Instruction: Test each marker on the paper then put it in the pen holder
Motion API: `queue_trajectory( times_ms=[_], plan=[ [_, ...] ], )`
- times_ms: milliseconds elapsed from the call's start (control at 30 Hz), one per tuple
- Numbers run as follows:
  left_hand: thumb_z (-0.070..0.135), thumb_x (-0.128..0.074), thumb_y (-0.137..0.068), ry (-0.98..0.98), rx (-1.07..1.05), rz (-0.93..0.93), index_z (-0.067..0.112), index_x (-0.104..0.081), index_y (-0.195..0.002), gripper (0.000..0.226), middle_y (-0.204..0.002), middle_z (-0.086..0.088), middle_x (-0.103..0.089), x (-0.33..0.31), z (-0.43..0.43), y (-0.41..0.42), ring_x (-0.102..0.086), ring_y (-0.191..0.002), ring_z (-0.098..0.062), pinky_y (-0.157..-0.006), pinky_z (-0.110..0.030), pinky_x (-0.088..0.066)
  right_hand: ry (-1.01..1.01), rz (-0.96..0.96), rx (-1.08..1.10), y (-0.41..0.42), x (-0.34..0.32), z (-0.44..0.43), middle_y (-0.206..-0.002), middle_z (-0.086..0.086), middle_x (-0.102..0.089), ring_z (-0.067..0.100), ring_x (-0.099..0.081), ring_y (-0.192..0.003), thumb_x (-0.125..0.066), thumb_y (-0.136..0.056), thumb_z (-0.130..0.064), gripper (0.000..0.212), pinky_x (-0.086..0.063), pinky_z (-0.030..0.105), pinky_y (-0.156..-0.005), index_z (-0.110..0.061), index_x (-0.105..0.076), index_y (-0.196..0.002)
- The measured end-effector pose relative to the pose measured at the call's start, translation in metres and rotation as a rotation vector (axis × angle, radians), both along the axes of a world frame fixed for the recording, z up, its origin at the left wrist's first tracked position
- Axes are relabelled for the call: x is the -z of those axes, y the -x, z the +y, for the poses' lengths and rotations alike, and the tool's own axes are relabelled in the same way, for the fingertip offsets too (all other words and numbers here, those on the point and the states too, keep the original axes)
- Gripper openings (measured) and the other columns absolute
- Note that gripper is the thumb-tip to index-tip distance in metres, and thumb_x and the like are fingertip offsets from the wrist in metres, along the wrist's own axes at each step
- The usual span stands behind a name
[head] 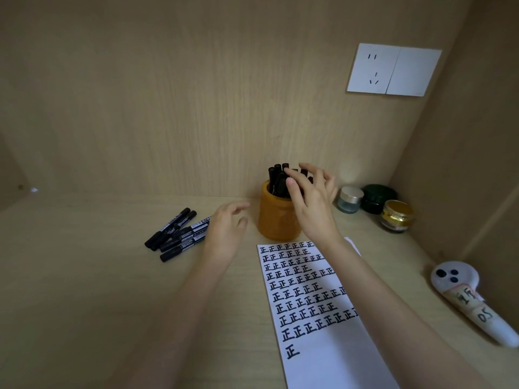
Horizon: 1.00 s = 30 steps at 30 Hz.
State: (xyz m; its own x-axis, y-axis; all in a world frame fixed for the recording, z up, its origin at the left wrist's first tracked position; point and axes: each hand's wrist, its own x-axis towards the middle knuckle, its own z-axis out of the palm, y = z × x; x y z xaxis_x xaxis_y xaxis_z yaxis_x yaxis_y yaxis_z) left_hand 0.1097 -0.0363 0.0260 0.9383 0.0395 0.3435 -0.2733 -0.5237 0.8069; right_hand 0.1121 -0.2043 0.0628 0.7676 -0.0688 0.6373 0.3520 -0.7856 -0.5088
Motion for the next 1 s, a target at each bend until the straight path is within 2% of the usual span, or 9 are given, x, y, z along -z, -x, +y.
queue_trajectory(
  times_ms=[133, 267, 400, 467, 567, 700, 833, 900, 1000],
  plan=[
    [0.001, -0.055, -0.088, -0.09, -0.125, -0.023, 0.014, -0.065, -0.113, 0.029, -0.119, 0.002, -0.062, 0.02, 0.034, 0.014, -0.055, -0.111, -0.013, -0.094, -0.021, -0.04, 0.007, -0.032, -0.09, 0.024, 0.019, 0.01, -0.134, -0.002, -0.044, 0.003, -0.019, -0.117, -0.044, -0.099, -0.031, 0.031, -0.017, 0.025, -0.101, -0.022, -0.063, -0.122],
    [-0.003, -0.059, -0.081, -0.356, -0.269, -0.024, 0.008, -0.065, -0.113, 0.034, -0.113, -0.01, -0.065, 0.036, 0.066, 0.023, -0.056, -0.106, -0.028, -0.09, -0.036, -0.045, -0.029, 0.041, -0.183, 0.041, 0.043, 0.017, -0.121, -0.012, -0.046, 0.006, -0.027, -0.113, -0.042, -0.097, -0.038, 0.033, -0.029, 0.03, -0.102, -0.022, -0.067, -0.112],
    [0.003, -0.063, -0.08, -0.493, -0.364, 0.036, 0.006, -0.064, -0.114, 0.034, -0.109, -0.017, -0.063, 0.044, 0.085, 0.032, -0.054, -0.1, -0.035, -0.084, -0.044, -0.044, -0.046, 0.101, -0.212, 0.056, 0.056, 0.02, -0.113, -0.013, -0.051, 0.008, -0.032, -0.11, -0.052, -0.098, -0.025, 0.02, -0.021, 0.011, -0.098, -0.022, -0.069, -0.108],
    [0.006, -0.064, -0.082, -0.505, -0.376, 0.062, 0.004, -0.062, -0.115, 0.033, -0.109, -0.018, -0.062, 0.046, 0.09, 0.036, -0.054, -0.1, -0.036, -0.084, -0.045, -0.044, -0.066, 0.13, -0.224, 0.064, 0.058, 0.02, -0.11, -0.013, -0.054, 0.007, -0.033, -0.11, -0.053, -0.097, -0.023, 0.019, -0.02, 0.008, -0.098, -0.022, -0.07, -0.106],
    [0.004, -0.066, -0.081, -0.457, -0.341, 0.064, 0.003, -0.063, -0.112, 0.031, -0.105, -0.018, -0.062, 0.05, 0.094, 0.039, -0.055, -0.098, -0.035, -0.083, -0.045, -0.046, -0.088, 0.174, -0.236, 0.073, 0.06, 0.017, -0.11, -0.014, -0.055, 0.003, -0.033, -0.113, -0.052, -0.097, -0.025, 0.02, -0.022, 0.012, -0.1, -0.023, -0.07, -0.105],
    [0.001, -0.06, -0.086, -0.339, -0.276, 0.063, 0.004, -0.063, -0.112, 0.027, -0.108, -0.015, -0.058, 0.052, 0.09, 0.047, -0.055, -0.103, -0.031, -0.088, -0.042, -0.046, -0.119, 0.189, -0.217, 0.083, 0.064, 0.014, -0.108, -0.013, -0.057, 0.0, -0.033, -0.112, -0.053, -0.097, -0.024, 0.019, -0.02, 0.005, -0.097, -0.021, -0.071, -0.103],
    [0.001, -0.056, -0.089, -0.186, -0.208, -0.033, 0.007, -0.063, -0.112, 0.026, -0.109, -0.009, -0.054, 0.045, 0.076, 0.066, -0.053, -0.1, -0.021, -0.089, -0.028, -0.041, -0.226, 0.276, -0.218, 0.096, 0.065, 0.015, -0.101, -0.014, -0.059, -0.002, -0.038, -0.109, -0.052, -0.098, -0.026, 0.02, -0.028, 0.006, -0.09, -0.02, -0.07, -0.104],
    [0.004, -0.055, -0.09, -0.104, -0.112, -0.017, 0.015, -0.062, -0.109, 0.024, -0.107, 0.0, -0.053, 0.038, 0.064, 0.078, -0.052, -0.096, -0.012, -0.087, -0.021, -0.039, -0.364, 0.348, -0.248, 0.104, 0.061, 0.017, -0.095, -0.015, -0.062, -0.003, -0.049, -0.099, -0.052, -0.097, -0.032, 0.02, -0.036, 0.009, -0.081, -0.023, -0.068, -0.103],
    [0.007, -0.053, -0.091, -0.012, 0.087, 0.051, 0.029, -0.059, -0.103, 0.025, -0.104, 0.011, -0.053, 0.029, 0.043, 0.102, -0.053, -0.093, 0.002, -0.08, -0.008, -0.038, -0.635, 0.493, -0.365, 0.114, 0.055, 0.021, -0.075, -0.008, -0.063, 0.0, -0.056, -0.068, -0.052, -0.094, -0.041, 0.023, -0.042, 0.013, -0.068, -0.024, -0.065, -0.102]
  ],
)
